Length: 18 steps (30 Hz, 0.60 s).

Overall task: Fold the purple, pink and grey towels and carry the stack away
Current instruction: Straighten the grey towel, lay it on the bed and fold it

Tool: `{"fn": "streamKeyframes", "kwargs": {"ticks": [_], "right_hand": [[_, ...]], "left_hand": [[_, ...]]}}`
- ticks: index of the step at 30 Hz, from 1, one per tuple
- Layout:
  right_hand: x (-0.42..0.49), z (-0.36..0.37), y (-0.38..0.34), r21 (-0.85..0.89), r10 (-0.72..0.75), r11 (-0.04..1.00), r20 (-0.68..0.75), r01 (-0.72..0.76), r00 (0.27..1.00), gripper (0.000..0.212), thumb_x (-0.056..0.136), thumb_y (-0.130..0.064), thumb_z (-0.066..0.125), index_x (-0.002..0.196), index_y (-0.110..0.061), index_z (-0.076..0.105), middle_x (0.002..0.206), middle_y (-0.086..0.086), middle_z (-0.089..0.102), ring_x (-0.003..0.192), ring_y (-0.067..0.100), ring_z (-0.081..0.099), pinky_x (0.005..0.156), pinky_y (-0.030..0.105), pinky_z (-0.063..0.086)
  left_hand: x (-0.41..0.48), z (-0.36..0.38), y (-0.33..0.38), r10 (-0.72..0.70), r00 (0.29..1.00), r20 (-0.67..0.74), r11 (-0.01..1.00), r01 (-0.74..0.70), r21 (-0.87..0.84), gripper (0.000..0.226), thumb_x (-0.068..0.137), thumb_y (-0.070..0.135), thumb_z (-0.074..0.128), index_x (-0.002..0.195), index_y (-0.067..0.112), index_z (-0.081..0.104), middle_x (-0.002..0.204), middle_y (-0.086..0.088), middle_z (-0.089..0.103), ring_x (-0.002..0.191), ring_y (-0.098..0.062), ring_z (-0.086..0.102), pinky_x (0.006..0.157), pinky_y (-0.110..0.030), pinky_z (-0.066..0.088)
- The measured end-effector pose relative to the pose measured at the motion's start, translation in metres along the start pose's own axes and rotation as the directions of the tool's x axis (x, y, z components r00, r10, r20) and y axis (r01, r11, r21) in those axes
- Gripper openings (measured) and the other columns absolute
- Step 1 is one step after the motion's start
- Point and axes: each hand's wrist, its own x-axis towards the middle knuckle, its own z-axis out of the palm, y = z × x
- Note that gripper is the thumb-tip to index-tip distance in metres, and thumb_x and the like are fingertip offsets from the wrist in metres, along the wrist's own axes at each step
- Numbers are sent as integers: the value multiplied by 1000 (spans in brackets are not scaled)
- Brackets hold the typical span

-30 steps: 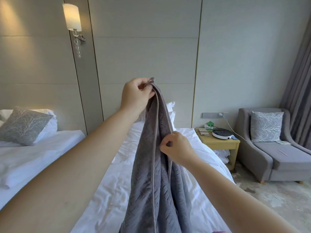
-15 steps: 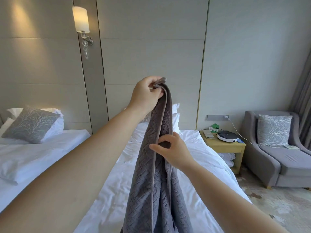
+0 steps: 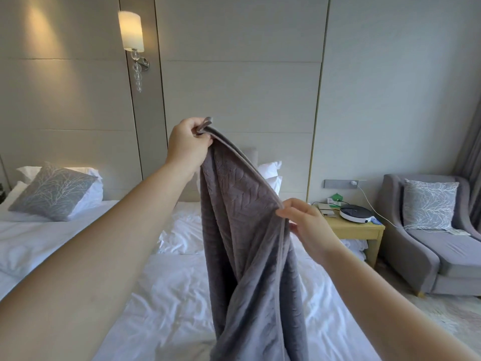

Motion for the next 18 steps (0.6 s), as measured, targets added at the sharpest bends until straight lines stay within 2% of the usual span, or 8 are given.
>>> {"fn": "streamKeyframes", "kwargs": {"ticks": [4,7,9,11,13,14,16,18], "right_hand": [[2,-6,-5,17,-72,997,56,71,996,16,88,-15,61,73,-18,58,78,11,50,72,24,45,65,33,36],[8,-11,-17,3,-124,992,6,124,992,18,92,-12,57,75,-17,58,76,10,51,68,23,44,61,31,35],[13,-15,-31,12,-153,988,-40,154,987,19,93,-11,55,75,-17,59,69,2,56,62,15,51,58,24,40],[17,-18,-39,-10,-171,985,-36,171,985,20,95,-11,53,76,-17,59,68,-4,57,59,9,52,56,20,42],[19,-19,-43,-90,-181,979,-4,180,983,19,96,-13,52,78,-17,58,70,-1,56,63,14,49,57,21,39],[20,-19,-44,-133,-183,974,15,183,983,18,96,-14,52,79,-16,58,73,4,54,67,19,46,60,26,37],[23,-17,-46,-175,-178,966,74,189,981,14,96,-15,53,82,-13,57,80,11,49,75,25,38,67,38,30],[25,-12,-49,-180,-171,964,148,196,974,10,95,-15,54,86,-11,57,85,11,48,79,26,36,72,40,26]], "left_hand": [[5,-3,5,50,997,-50,999,-50,17,20,88,-5,53,91,13,61,80,0,63,63,4,65,73,-17,55],[9,-8,-3,39,996,-78,989,-27,144,12,91,4,54,96,12,61,80,-6,66,62,-3,66,76,-28,58],[9,-11,-9,49,994,-99,947,-15,320,9,91,12,56,97,12,62,85,-8,67,74,-20,67,81,-33,54],[9,-15,-16,17,993,-117,888,38,457,17,90,20,57,102,11,63,104,-11,63,91,-30,62,83,-30,46],[5,-16,-17,-65,986,-154,774,147,616,24,89,28,57,108,14,60,125,-15,46,106,-33,54,92,-34,41],[1,-15,-16,-42,989,-140,687,130,715,29,86,30,58,111,16,59,132,-13,39,116,-35,47,98,-37,38],[-12,-6,-12,79,992,98,610,-126,782,53,77,35,65,126,24,51,147,-8,29,133,-31,33,109,-40,29],[-28,13,-6,91,873,479,668,-411,621,76,72,47,62,141,35,33,155,2,26,141,-21,26,116,-44,18]]}}
